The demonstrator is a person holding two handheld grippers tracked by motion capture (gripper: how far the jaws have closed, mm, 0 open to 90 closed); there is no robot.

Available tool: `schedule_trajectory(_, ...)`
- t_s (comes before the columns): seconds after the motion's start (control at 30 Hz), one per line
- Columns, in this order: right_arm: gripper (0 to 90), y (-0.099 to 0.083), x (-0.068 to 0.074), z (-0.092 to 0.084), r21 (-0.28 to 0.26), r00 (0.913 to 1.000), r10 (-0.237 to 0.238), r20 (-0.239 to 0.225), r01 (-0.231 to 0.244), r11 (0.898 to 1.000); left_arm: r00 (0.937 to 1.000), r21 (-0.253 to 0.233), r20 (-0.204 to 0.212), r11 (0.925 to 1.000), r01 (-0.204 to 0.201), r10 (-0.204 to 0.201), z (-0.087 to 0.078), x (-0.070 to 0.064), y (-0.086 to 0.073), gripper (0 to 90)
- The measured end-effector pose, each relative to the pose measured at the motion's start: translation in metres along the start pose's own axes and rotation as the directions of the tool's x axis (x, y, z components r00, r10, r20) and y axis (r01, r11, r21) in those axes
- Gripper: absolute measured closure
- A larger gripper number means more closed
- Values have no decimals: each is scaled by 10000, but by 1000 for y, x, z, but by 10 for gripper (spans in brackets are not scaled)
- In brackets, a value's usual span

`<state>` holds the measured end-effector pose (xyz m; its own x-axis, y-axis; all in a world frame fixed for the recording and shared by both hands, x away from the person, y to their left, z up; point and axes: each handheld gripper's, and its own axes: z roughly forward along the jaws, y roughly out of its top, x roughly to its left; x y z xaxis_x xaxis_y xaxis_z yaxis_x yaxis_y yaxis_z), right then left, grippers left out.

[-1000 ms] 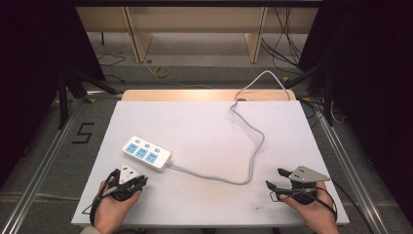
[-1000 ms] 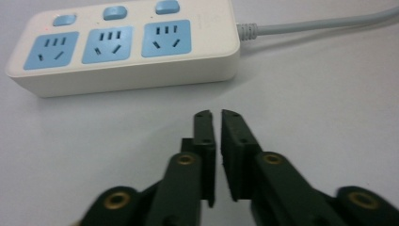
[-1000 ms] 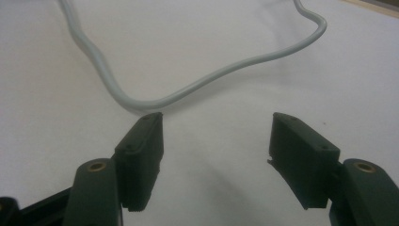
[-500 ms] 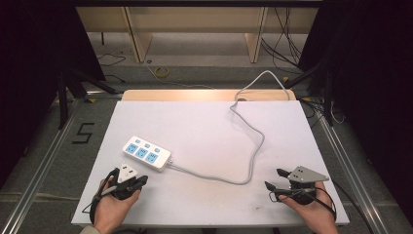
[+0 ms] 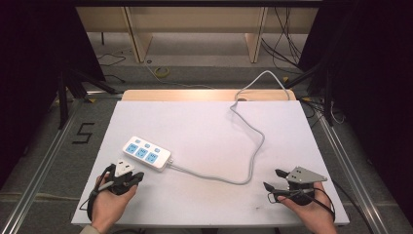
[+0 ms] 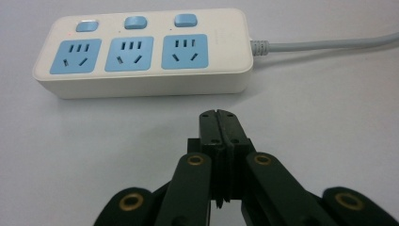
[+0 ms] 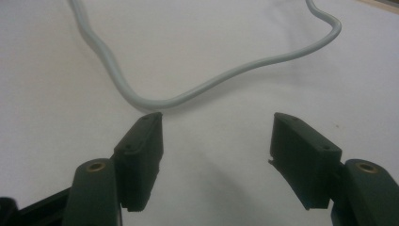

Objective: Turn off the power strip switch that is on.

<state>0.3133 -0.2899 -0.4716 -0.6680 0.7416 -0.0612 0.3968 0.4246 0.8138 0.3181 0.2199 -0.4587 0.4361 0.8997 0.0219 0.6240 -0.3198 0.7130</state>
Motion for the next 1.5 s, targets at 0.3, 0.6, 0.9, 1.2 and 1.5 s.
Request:
schedule_trajectory(0.3, 363, 0, 0, 0, 0, 10000, -13, -19, 13, 10000, 9997, 71, -235, 10000, -19, 20, -1, 3, 4, 898)
schedule_trajectory(0.6, 364, 0, 0, 0, -6, 10000, -19, 2, 19, 10000, 9997, 21, -247, 10000, 61, -60, -1, 7, 9, 899)
schedule_trajectory(0.9, 363, -1, -1, -1, -42, 10000, 26, 41, -26, 10000, 9994, 52, -271, 9997, 235, -233, 0, 11, 13, 899)
schedule_trajectory(1.2, 364, -1, -1, -1, -79, 9999, 161, -2, -161, 9998, 9990, 66, -319, 9995, 319, -317, 1, 15, 18, 899)
schedule_trajectory(1.5, 365, -1, -3, -2, -127, 9998, 200, 69, -199, 9997, 9981, 89, -380, 9987, 492, -489, 0, 22, 19, 899)
